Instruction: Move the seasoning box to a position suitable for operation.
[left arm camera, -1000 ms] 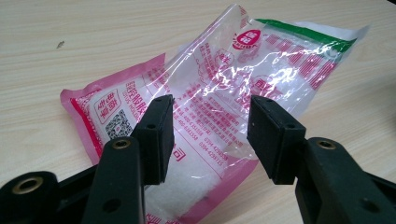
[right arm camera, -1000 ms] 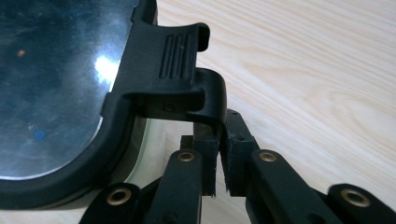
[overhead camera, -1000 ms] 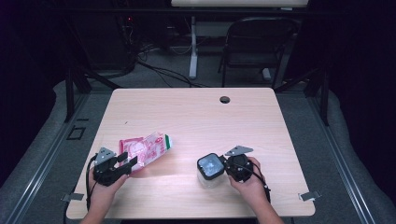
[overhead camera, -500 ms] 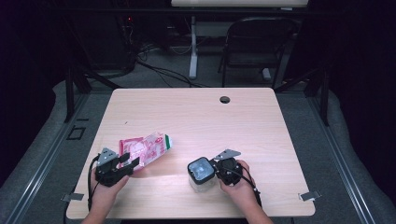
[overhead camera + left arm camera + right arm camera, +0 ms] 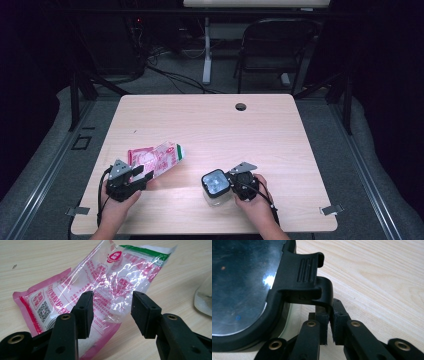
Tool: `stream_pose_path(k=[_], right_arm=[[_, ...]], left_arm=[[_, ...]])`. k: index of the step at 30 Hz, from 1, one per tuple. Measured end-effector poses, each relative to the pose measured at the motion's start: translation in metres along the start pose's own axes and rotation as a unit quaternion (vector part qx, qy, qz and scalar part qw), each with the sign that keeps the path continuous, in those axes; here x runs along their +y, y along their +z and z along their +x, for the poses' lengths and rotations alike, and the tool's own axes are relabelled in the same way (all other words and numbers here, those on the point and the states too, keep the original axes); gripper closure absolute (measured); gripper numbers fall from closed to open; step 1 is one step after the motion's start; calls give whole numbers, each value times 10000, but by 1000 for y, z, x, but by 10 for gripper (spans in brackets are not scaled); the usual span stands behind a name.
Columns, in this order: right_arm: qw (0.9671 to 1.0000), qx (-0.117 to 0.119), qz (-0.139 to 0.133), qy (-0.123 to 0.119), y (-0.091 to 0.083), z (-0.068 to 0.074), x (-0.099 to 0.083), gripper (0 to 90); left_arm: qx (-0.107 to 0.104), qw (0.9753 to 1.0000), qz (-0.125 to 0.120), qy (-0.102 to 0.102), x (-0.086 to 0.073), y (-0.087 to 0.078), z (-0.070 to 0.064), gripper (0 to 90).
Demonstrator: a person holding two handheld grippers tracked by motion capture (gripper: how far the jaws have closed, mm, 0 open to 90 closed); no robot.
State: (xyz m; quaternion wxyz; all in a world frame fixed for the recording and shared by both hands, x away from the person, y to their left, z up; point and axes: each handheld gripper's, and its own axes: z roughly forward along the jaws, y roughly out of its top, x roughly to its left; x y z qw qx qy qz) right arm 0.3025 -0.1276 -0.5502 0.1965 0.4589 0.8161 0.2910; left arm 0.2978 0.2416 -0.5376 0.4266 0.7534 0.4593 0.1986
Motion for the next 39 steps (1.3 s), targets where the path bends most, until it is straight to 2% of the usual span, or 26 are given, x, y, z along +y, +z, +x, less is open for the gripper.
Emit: stream_pose_path(k=[1, 4, 8, 13, 15, 17, 21, 24, 27, 29, 32, 33, 39], right_arm=[[10000, -27, 46, -68, -2, 1, 0, 844], [10000, -40, 40, -61, -2, 1, -1, 840], [9998, 140, 35, 106, -4, 1, -3, 824], [9996, 221, 107, 102, -7, 0, -5, 811], [9989, 393, 134, 199, -10, -3, -5, 785], [9990, 399, 77, 206, -11, -4, -5, 775], [9974, 680, 69, 224, -26, -10, -6, 717], [9971, 724, 66, 216, -31, -12, -7, 698], [9965, 799, 96, 223, -45, -16, -7, 679], [9963, 824, 61, 230, -48, -17, -7, 679], [9959, 817, 42, 383, -56, -24, -5, 675], [9950, 852, -19, 516, -59, -28, -2, 684], [9945, 877, -170, 548, -63, -30, 10, 740]], left_arm=[[1, 10000, 4, 6, 0, 0, -1, 534], [0, 10000, -34, 21, 1, -1, -3, 533], [-45, 10000, -37, 70, 1, -2, -6, 523], [-66, 9999, -40, 104, 1, -1, -10, 514], [-124, 9999, -29, 92, 2, -1, -12, 512], [-124, 9999, -18, 103, 2, -1, -13, 512], [-118, 9999, 63, 108, 5, 0, -20, 512], [-116, 9998, 63, 155, 5, 1, -25, 510], [-238, 9993, 84, 265, 7, 3, -34, 508], [-334, 9987, 126, 356, 7, 5, -41, 517], [-524, 9975, 190, 446, 7, 8, -50, 532], [-585, 9968, 230, 500, 7, 10, -54, 545], [-690, 9951, 293, 639, 6, 12, -60, 574]])
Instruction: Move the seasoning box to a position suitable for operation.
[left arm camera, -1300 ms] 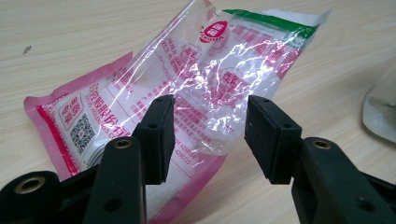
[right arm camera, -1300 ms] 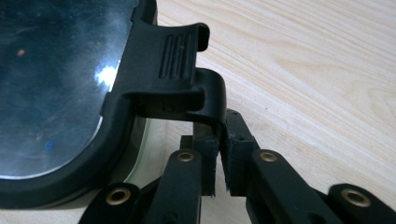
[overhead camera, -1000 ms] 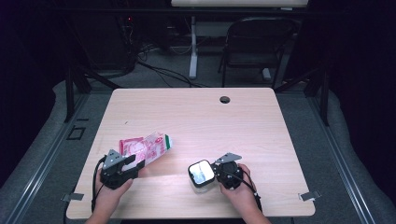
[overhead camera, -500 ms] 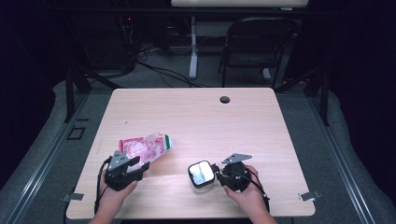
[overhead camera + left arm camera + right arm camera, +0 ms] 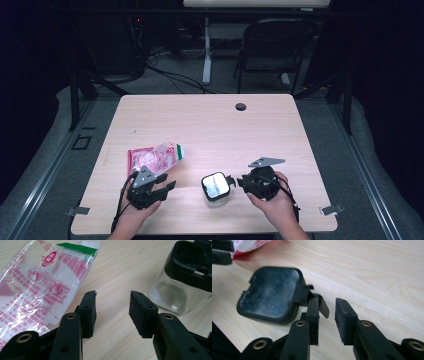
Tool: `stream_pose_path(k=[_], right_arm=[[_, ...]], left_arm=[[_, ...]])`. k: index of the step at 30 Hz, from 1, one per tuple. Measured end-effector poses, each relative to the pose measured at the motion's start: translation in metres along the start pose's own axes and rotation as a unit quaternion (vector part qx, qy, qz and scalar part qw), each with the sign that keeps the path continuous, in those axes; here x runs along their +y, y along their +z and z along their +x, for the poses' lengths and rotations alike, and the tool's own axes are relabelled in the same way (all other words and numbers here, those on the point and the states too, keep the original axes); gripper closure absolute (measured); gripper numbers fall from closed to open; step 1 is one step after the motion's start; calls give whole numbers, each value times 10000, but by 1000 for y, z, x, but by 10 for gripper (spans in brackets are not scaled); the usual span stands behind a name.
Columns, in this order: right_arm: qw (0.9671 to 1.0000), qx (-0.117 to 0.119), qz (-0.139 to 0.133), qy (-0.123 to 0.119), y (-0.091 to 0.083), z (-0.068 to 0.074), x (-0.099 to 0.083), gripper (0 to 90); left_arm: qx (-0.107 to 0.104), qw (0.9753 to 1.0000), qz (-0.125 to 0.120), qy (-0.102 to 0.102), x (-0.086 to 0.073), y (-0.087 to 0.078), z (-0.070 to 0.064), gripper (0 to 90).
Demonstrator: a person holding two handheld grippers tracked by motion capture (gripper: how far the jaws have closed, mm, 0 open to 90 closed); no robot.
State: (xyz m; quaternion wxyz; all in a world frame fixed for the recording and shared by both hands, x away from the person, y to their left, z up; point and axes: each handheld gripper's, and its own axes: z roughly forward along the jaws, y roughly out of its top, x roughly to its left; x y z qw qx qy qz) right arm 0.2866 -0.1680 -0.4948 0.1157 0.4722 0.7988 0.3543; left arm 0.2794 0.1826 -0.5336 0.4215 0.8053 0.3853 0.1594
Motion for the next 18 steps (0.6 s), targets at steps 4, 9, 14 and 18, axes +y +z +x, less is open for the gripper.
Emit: stream_pose_path(k=[4, 9, 14, 18], right_arm=[[9999, 95, -31, -54, 3, 6, 11, 762], [9999, 99, -20, -134, 9, 13, 20, 805], [9998, 118, -27, -177, 15, 17, 20, 843], [9997, 189, 22, -134, 15, 16, 21, 869]], left_arm=[[-11, 10000, 47, -28, -3, 1, 0, 577], [-2, 10000, 67, -17, -5, 2, -1, 578], [4, 10000, 96, -4, -6, 3, 0, 577], [-20, 10000, 82, 23, -5, 4, -1, 576]])
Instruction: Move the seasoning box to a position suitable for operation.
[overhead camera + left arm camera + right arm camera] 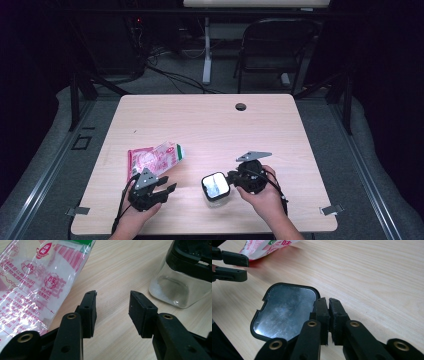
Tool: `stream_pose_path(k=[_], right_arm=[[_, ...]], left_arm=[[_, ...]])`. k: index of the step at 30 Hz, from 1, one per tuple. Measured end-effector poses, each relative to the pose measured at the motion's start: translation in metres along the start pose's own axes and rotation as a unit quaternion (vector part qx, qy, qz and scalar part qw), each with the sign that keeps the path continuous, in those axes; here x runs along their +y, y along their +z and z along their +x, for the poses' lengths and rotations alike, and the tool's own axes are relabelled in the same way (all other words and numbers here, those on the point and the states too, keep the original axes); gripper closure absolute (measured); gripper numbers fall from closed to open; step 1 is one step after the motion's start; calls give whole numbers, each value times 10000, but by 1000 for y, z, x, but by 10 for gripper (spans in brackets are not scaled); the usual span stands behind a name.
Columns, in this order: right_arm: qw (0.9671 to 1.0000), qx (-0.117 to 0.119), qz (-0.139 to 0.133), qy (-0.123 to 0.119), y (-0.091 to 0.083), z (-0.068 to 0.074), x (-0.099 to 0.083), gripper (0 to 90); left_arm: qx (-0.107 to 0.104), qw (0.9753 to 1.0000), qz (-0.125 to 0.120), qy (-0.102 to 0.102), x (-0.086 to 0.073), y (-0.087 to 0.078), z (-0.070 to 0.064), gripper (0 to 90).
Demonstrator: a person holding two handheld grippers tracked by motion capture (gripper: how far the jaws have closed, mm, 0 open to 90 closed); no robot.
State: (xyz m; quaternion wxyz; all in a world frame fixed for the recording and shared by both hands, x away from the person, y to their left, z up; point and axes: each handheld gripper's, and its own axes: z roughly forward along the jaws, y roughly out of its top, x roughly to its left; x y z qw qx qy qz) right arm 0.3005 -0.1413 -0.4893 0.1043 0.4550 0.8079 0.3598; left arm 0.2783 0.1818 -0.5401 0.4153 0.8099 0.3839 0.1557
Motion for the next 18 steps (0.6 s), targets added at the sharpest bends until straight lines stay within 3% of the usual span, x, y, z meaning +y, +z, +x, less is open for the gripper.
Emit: stream_pose_path(k=[18], right_arm=[[10000, -73, -55, 15, -7, 8, -8, 900]], left_arm=[[-167, 9998, 32, 127, 3, 2, -10, 596]])
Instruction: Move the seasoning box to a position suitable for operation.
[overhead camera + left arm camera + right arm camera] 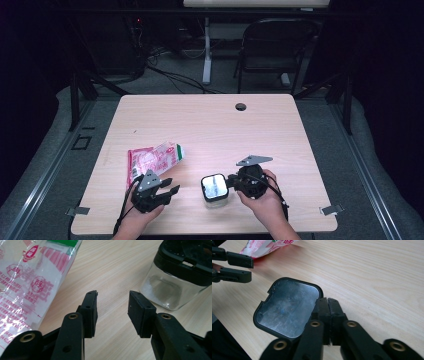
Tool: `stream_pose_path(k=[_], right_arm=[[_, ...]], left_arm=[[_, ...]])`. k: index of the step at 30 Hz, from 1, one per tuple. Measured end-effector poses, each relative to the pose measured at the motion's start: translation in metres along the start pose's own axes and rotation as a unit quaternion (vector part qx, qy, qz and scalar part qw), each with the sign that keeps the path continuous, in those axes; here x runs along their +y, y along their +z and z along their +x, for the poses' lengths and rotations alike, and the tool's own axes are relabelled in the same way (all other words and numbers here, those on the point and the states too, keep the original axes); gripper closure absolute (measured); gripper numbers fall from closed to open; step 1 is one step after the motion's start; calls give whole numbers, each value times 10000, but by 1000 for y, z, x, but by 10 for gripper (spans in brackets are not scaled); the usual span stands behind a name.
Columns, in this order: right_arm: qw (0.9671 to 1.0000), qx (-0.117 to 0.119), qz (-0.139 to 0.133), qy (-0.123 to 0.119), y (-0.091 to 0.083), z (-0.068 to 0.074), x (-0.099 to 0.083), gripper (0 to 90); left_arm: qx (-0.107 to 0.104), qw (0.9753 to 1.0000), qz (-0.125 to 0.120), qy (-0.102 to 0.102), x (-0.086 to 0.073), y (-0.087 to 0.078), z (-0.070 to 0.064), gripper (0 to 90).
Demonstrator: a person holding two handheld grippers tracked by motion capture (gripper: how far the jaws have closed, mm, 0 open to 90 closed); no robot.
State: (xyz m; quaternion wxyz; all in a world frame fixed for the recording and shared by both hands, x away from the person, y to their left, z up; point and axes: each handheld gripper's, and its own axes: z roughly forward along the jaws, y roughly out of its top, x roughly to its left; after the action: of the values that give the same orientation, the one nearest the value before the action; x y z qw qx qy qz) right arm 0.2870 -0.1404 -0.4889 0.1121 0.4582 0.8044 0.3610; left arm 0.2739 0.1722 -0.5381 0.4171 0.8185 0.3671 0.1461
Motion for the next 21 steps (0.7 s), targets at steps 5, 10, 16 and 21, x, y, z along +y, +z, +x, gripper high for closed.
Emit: stream_pose_path(k=[5, 10, 16, 21], right_arm=[[9999, 26, -71, 76, 0, -1, -2, 891], [9997, 47, -91, 216, 2, -3, -1, 858], [9997, 29, -81, 207, 3, -2, -1, 864], [9994, 80, -129, 323, 3, -3, -2, 866]], left_arm=[[-126, 9999, 25, 30, 5, 0, -5, 647], [-320, 9995, -30, 80, 13, 1, -14, 680], [-483, 9985, 138, 221, 18, 5, -23, 724], [-690, 9968, 224, 334, 21, 7, -35, 783]])
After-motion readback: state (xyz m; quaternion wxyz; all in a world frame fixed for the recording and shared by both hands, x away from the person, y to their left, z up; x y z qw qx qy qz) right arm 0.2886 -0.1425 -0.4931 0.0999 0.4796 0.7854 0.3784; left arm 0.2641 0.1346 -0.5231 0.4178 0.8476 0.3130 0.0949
